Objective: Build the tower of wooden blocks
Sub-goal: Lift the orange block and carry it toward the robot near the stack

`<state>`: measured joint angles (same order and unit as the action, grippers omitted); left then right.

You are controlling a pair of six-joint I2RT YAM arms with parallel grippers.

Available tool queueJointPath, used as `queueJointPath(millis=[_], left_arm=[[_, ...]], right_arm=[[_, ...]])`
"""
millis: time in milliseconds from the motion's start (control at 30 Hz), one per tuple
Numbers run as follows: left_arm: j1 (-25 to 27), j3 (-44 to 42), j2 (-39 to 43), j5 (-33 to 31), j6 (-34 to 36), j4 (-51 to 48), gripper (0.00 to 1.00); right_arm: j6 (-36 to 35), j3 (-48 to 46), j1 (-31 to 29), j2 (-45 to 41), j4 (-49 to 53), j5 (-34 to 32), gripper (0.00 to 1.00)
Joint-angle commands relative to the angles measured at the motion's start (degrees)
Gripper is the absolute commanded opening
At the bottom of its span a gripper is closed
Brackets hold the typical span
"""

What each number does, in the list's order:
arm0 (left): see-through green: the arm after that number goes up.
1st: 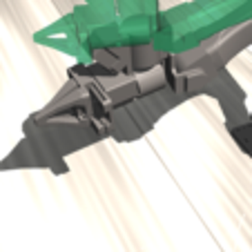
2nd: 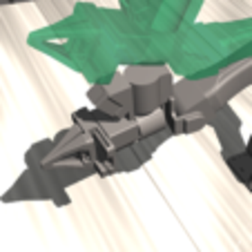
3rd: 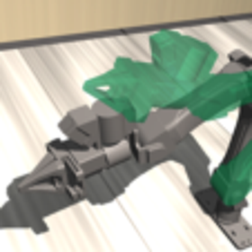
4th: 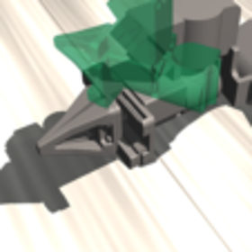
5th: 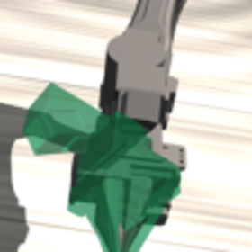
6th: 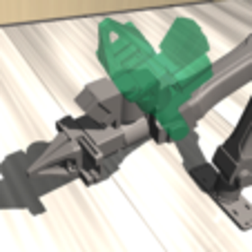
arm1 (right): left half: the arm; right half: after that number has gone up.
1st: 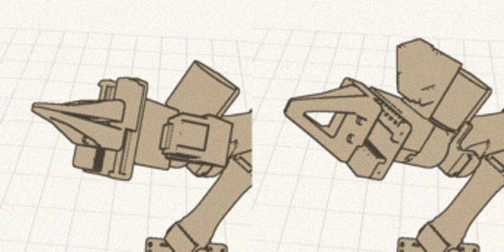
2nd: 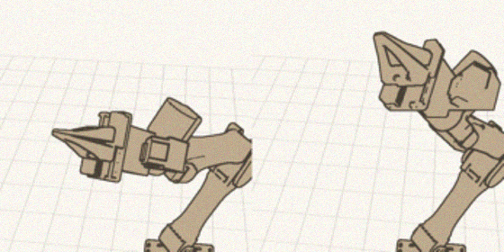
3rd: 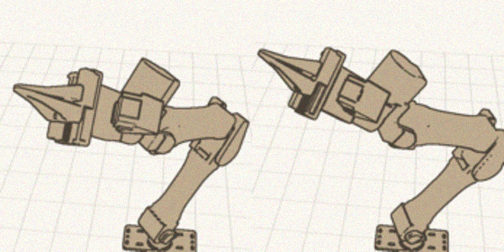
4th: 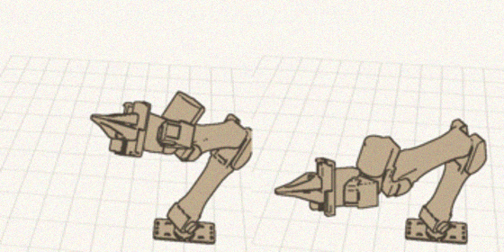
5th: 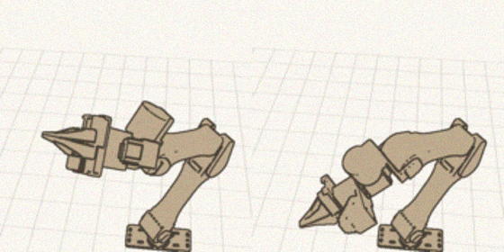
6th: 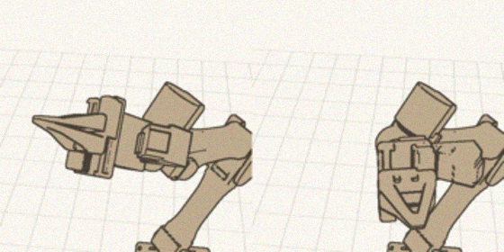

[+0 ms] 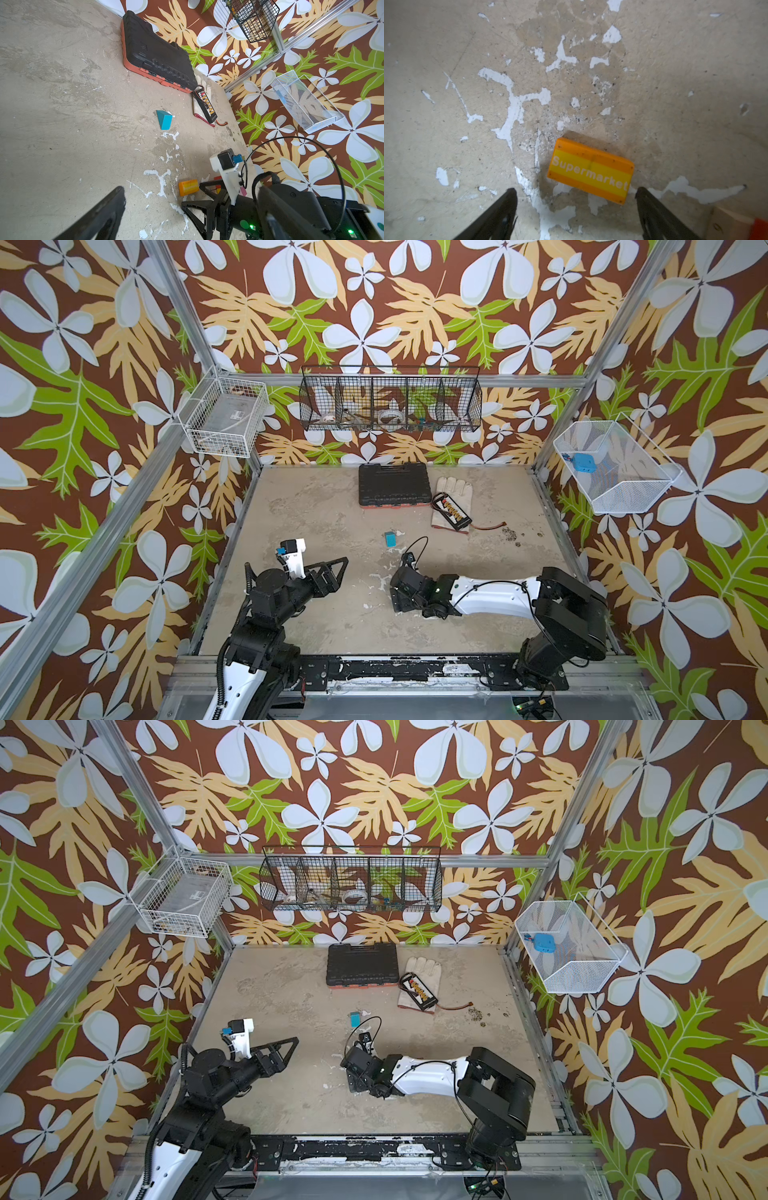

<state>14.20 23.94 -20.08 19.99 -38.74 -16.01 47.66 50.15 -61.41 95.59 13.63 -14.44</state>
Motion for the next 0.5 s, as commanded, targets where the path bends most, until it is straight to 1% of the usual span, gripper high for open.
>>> queueJointPath(millis=[0,133,333,467], left_arm=[[0.0,-0.1,0.1,0.5,-0.2,1.2,1.0],[0.0,-0.1,0.2,0.6,-0.2,1.2,1.0],[0.0,-0.1,0.3,0.6,-0.2,1.2,1.0],[0.0,-0.1,0.3,0.6,-0.2,1.2,1.0]], right_arm=[[2.2,0.9,-0.1,1.3,1.3,-2.5,0.9],[2.6,2.0,-0.1,3.3,1.9,-3.2,0.89],[2.8,3.1,-0.2,4.8,2.3,-3.3,0.8],[3.2,3.3,-0.4,5.6,2.4,-3.8,0.77]])
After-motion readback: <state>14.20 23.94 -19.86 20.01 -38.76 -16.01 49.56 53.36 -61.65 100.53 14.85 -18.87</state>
